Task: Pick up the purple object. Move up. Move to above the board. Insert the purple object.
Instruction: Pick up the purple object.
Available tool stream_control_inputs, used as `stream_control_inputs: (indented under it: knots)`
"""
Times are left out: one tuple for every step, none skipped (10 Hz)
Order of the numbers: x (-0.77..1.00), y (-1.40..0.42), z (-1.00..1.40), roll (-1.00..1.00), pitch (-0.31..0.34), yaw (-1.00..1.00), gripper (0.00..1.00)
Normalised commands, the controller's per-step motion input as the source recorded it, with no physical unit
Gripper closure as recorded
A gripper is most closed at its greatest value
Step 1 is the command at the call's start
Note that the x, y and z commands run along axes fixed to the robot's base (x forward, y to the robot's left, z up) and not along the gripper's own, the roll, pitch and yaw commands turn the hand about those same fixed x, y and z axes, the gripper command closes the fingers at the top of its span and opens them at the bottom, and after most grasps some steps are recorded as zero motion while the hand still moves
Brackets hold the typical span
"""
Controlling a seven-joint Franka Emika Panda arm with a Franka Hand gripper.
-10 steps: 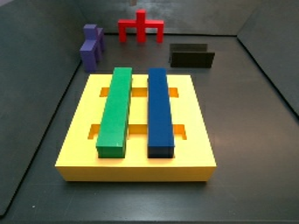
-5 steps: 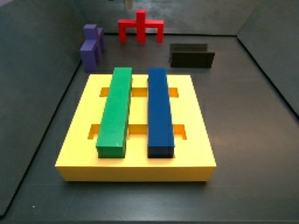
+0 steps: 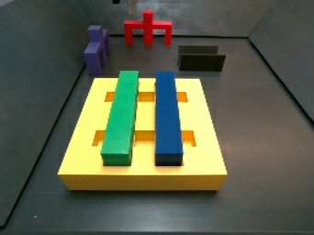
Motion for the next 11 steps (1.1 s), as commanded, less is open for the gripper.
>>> stream_control_inputs:
  knots:
    - [-0.21, -0.16, -0.19, 0.02, 0.000, -0.80, 0.00]
    - [-0.14, -0.09, -0.17, 0.03, 0.000, -0.90, 0.00]
    - [-0.03, -0.09, -0.24, 0.01, 0.000, -0.96, 0.00]
    - [-0.05, -0.03, -0.24, 0.02, 0.000, -1.00, 0.00]
    - [-0.18, 0.00, -0.26, 0.01, 0.000, -0.93, 0.00]
    - [-0.34, 0.00, -0.37, 0.00, 0.000, -0.82, 0.00]
    - [-0.46, 0.00, -0.34, 0.01, 0.000, -0.73, 0.00]
    - [-0.51, 0.00, -0.34, 0.00, 0.000, -0.67, 0.00]
    - [-0.54, 0.00, -0.30, 0.00, 0.000, -0.63, 0.00]
    - [-0.57, 0.00, -0.18, 0.00, 0.000, -0.57, 0.00]
    - [-0.20, 0.00, 0.00, -0.01, 0.000, -0.23, 0.00]
